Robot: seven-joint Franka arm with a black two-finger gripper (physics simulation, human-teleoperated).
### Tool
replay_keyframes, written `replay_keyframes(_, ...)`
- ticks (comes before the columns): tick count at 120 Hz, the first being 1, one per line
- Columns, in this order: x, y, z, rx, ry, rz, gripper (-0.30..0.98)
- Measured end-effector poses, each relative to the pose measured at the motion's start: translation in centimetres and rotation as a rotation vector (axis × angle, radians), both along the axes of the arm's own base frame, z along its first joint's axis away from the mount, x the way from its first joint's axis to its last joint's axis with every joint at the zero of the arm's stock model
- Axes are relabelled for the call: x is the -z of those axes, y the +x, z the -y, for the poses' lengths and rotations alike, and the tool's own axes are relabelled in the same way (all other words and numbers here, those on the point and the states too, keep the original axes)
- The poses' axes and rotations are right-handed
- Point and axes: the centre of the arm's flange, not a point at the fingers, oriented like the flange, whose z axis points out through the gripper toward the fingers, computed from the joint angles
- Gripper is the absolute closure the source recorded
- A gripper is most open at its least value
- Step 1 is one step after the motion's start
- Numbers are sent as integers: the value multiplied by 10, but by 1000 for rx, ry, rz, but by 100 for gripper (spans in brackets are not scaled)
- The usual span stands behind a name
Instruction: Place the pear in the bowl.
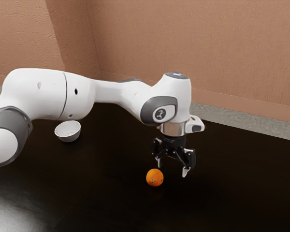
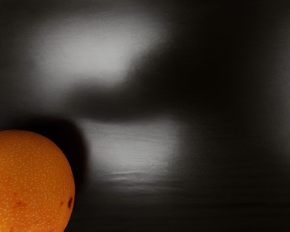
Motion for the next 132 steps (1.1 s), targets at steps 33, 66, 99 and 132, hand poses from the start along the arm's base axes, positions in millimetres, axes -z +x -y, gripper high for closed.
replay_keyframes(33,15,-2,-47,-37,35,-27,0)
replay_keyframes(66,37,-13,-71,-40,11,4,0)
replay_keyframes(99,52,-16,-70,-23,-28,59,0)
replay_keyframes(132,60,-12,-79,-25,-57,91,0)
